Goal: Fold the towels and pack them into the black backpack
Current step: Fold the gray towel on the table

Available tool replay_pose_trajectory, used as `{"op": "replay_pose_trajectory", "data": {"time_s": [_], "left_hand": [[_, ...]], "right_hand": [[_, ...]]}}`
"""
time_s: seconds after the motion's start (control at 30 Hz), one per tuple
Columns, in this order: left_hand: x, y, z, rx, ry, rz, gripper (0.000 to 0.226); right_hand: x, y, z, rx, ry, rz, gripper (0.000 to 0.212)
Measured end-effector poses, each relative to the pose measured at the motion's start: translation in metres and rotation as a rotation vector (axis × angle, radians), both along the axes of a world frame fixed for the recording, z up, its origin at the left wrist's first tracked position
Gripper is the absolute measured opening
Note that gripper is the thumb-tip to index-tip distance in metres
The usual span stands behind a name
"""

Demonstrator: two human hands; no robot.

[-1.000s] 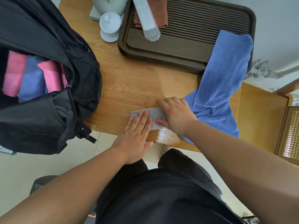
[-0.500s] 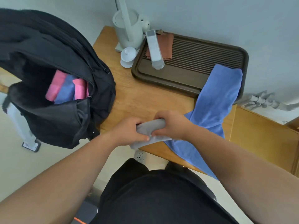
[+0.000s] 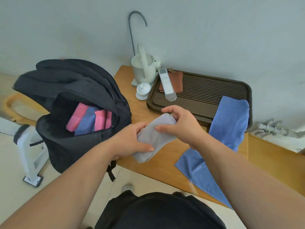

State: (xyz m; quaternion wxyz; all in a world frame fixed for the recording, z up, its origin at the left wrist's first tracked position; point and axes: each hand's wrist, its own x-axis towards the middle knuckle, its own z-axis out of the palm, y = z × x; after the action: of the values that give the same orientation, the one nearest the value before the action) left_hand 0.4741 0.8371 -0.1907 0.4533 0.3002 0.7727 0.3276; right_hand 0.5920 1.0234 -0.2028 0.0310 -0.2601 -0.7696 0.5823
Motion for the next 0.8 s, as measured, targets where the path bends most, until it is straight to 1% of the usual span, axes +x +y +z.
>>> {"op": "replay_pose_trajectory", "data": {"time_s": [0.03, 0.07, 0.1, 0.17, 0.23, 0.33, 0.4, 0.47, 0.53, 0.63, 0.73, 0.77, 0.8], "left_hand": [[-0.008, -0.005, 0.001, 0.022, 0.021, -0.012, 0.061], [-0.018, -0.011, 0.001, 0.049, 0.03, -0.025, 0.06], [-0.03, -0.018, 0.002, 0.077, 0.023, -0.032, 0.058], [-0.057, -0.033, 0.004, 0.136, -0.004, -0.035, 0.056], [-0.082, -0.051, 0.008, 0.187, -0.033, -0.05, 0.057], [-0.115, -0.081, 0.015, 0.231, -0.14, -0.089, 0.058], [-0.131, -0.099, 0.016, 0.256, -0.195, -0.088, 0.058], [-0.142, -0.115, 0.013, 0.273, -0.227, -0.067, 0.058], [-0.149, -0.129, 0.007, 0.278, -0.238, -0.041, 0.058], [-0.156, -0.151, -0.004, 0.262, -0.221, -0.018, 0.058], [-0.156, -0.17, -0.012, 0.306, -0.126, 0.027, 0.052], [-0.154, -0.174, -0.012, 0.341, -0.071, 0.057, 0.047], [-0.152, -0.177, -0.012, 0.371, 0.025, 0.082, 0.042]], "right_hand": [[-0.005, -0.006, 0.001, 0.054, -0.022, 0.007, 0.05], [-0.012, -0.014, 0.0, 0.067, -0.04, 0.008, 0.043], [-0.019, -0.023, 0.0, 0.025, -0.051, -0.001, 0.038], [-0.037, -0.046, -0.001, -0.146, -0.051, -0.047, 0.033], [-0.054, -0.07, -0.001, -0.325, -0.016, -0.123, 0.041], [-0.075, -0.108, 0.002, -0.578, 0.112, -0.194, 0.053], [-0.088, -0.131, 0.006, -0.695, 0.194, -0.241, 0.054], [-0.099, -0.153, 0.009, -0.741, 0.228, -0.299, 0.054], [-0.108, -0.173, 0.01, -0.691, 0.205, -0.337, 0.048], [-0.119, -0.197, 0.013, -0.541, 0.128, -0.367, 0.039], [-0.133, -0.211, 0.021, -0.325, 0.099, -0.382, 0.036], [-0.139, -0.213, 0.025, -0.259, 0.112, -0.392, 0.037], [-0.146, -0.215, 0.029, -0.194, 0.13, -0.402, 0.039]]}}
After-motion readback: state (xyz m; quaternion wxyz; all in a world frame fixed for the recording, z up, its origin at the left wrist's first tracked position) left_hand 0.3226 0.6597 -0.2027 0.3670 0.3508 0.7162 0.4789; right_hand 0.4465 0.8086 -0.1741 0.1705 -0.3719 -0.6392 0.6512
